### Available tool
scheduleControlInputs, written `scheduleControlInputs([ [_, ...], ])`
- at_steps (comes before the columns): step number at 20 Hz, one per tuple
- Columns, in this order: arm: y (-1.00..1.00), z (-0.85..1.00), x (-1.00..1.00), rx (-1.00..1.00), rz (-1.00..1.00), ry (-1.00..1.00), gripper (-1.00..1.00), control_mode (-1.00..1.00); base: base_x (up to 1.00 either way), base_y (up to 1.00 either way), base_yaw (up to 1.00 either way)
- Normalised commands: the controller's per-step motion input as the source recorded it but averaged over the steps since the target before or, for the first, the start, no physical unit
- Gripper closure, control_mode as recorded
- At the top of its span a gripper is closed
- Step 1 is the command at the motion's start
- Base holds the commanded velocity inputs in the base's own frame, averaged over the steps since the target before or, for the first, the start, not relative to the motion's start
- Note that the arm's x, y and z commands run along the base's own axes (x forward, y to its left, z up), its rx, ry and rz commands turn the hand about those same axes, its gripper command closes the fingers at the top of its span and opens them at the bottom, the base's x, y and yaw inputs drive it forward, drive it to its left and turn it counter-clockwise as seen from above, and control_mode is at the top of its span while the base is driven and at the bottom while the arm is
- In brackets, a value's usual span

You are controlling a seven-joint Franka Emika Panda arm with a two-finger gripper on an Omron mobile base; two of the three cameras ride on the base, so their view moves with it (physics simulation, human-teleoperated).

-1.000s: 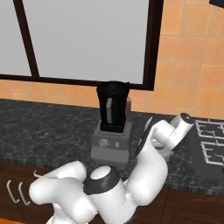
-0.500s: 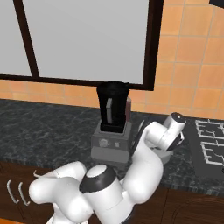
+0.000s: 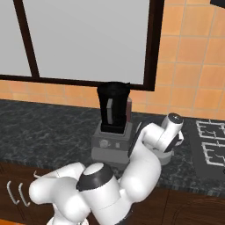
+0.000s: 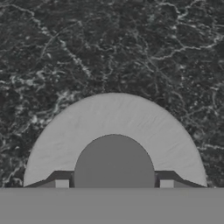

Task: Close the lid blender by securely placing the lid on top.

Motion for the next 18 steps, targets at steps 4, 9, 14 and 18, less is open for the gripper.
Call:
scheduleControlInputs([
  [4, 0.04, 0.00, -0.09, 0.00, 0.00, 0.00, 1.00, -1.00, 0.00, 0.00, 0.00],
  [9, 0.02, 0.55, -0.32, 0.00, 0.00, 0.00, 1.00, -1.00, 0.00, 0.00, 0.00],
  [14, 0.00, 0.95, -0.41, 0.00, -0.04, 0.00, 1.00, -1.00, 0.00, 0.00, 0.00],
  [18, 0.00, 1.00, -0.31, 0.00, -0.03, -0.02, 1.00, -1.00, 0.00, 0.00, 0.00],
])
